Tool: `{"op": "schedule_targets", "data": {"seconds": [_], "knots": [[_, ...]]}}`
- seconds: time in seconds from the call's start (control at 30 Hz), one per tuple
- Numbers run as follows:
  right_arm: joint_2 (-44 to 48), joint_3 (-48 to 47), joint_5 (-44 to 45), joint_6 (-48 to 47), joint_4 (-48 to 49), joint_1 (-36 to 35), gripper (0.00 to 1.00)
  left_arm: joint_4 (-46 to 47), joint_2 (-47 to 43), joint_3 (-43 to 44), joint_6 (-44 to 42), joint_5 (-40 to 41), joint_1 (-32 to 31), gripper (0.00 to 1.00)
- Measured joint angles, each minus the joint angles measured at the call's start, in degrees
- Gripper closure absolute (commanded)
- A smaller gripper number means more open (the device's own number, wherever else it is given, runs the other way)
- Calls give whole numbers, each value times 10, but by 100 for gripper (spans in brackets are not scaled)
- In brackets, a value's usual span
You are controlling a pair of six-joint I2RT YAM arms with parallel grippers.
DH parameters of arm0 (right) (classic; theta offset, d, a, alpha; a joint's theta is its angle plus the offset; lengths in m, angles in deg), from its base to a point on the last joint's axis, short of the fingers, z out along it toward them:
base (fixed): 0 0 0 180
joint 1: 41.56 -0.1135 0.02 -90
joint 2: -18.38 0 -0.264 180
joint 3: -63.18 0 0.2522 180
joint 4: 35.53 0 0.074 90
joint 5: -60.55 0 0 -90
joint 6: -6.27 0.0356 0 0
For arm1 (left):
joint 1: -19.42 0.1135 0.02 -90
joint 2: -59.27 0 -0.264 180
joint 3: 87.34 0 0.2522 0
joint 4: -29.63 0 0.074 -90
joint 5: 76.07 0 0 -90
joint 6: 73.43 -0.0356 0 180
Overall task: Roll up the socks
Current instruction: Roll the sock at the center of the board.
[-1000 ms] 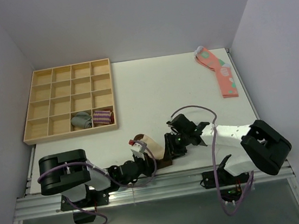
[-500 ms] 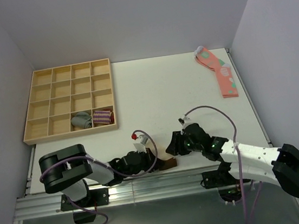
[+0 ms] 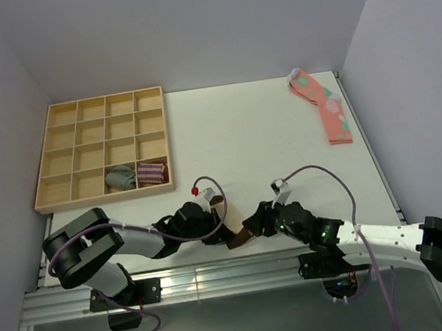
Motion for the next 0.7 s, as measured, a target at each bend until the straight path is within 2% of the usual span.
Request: {"op": "schedule_targets", "data": {"seconds": [0.4,0.7], "knots": [[102,11,54,5,30,-41,46,-129,-5,64,-64,-52,26,100],[82,11,56,24,42,-53,47,-169,14,102,-97,-73,27,100]]}}
